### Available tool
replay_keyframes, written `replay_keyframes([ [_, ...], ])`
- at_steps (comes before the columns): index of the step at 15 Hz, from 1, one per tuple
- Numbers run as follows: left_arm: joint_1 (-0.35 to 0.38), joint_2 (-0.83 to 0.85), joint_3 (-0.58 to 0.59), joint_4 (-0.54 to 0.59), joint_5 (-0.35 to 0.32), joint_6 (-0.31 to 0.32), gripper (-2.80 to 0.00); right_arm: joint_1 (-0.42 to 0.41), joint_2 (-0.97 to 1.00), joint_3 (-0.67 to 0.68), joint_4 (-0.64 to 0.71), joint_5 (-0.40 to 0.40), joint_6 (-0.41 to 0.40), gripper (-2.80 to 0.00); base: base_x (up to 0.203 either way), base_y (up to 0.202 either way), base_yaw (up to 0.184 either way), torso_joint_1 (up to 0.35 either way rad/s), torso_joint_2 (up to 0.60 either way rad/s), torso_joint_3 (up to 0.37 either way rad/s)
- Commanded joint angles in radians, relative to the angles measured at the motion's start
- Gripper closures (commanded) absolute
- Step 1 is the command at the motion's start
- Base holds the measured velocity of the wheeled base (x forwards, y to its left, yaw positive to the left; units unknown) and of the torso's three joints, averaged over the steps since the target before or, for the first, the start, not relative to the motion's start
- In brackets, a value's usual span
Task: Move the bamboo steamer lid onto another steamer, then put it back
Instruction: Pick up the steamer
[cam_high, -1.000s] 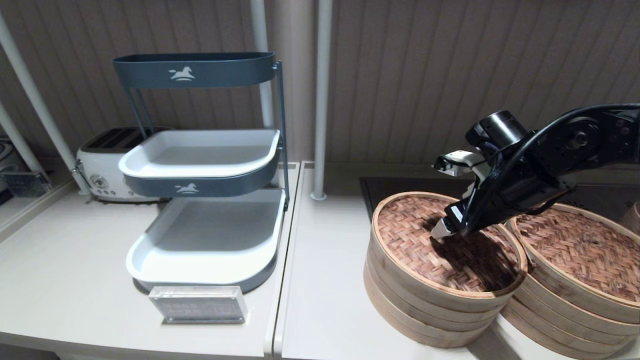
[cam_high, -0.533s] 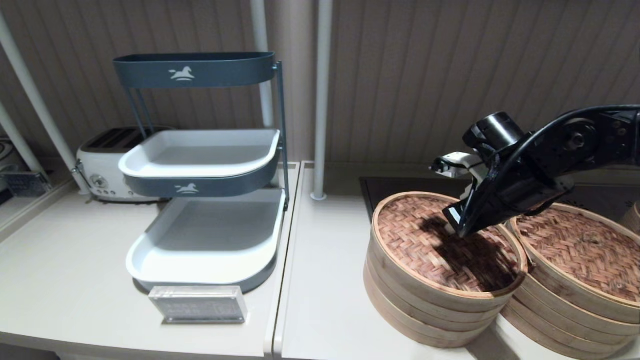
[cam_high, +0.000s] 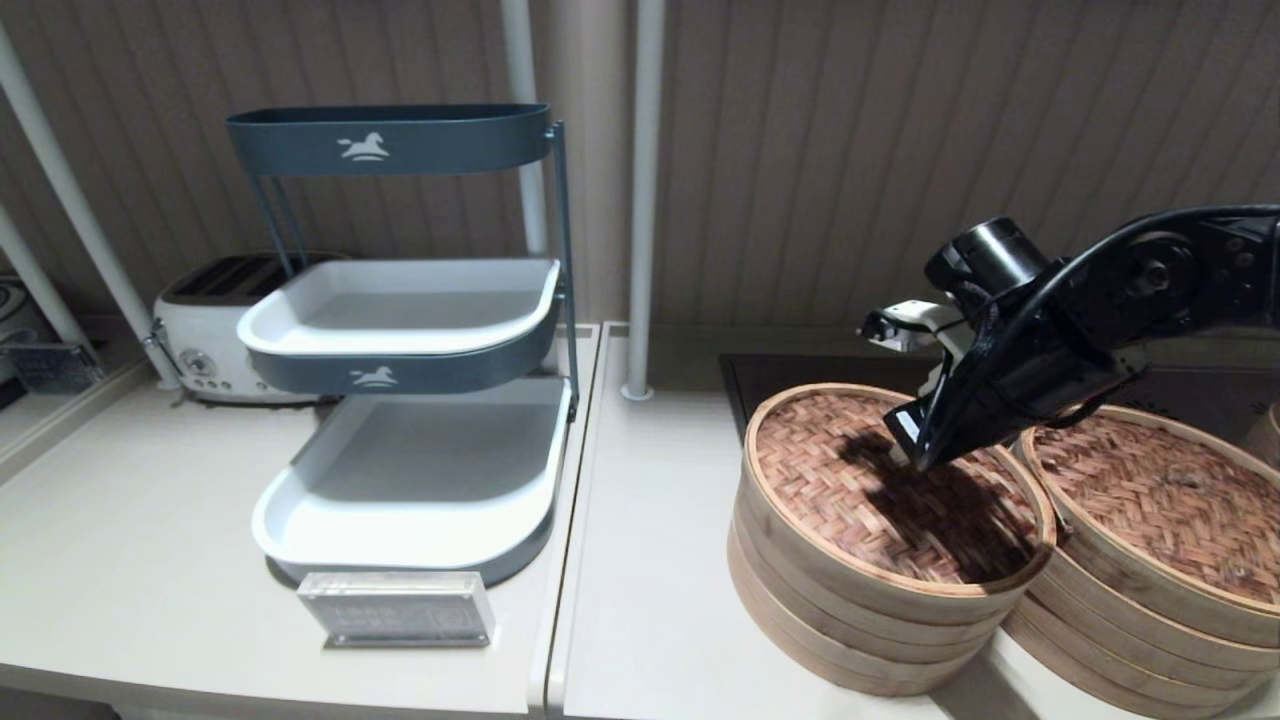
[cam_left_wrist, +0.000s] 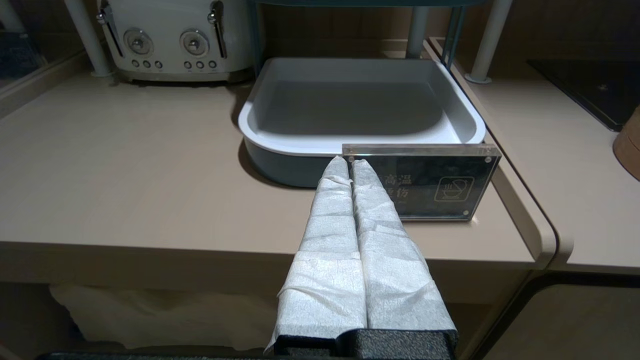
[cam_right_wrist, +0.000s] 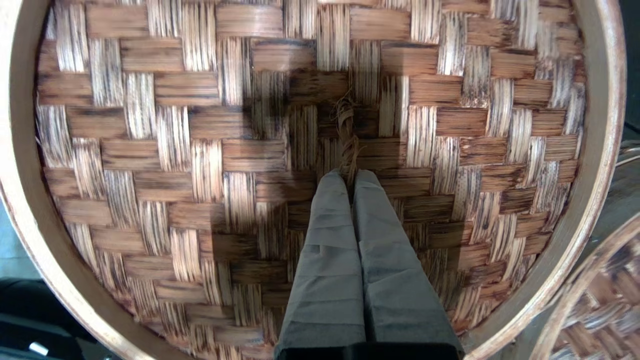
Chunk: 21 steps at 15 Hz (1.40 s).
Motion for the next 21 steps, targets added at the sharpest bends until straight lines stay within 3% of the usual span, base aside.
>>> replay_keyframes([
  [1,0.0,-0.003,0.028,0.0,0.0,0.001,0.0,-0.002,-0.011,-0.011,0.0,-0.002,-0.002,0.0,0.0,0.0,0.0,0.0,0.0,0.0],
  [10,0.0,-0.003,0.028,0.0,-0.001,0.001,0.0,-0.01,-0.067,-0.077,0.008,-0.007,-0.008,0.0,0.0,0.0,0.0,0.0,0.0,0.0],
  [20,0.0,-0.003,0.028,0.0,0.0,0.0,0.0,-0.008,-0.052,-0.021,0.003,-0.005,-0.002,0.0,0.0,0.0,0.0,0.0,0.0,0.0],
  [21,0.0,-0.003,0.028,0.0,-0.001,0.0,0.0,-0.006,-0.045,-0.017,0.002,-0.004,-0.002,-2.8,0.0,0.0,0.0,0.0,0.0,0.0],
])
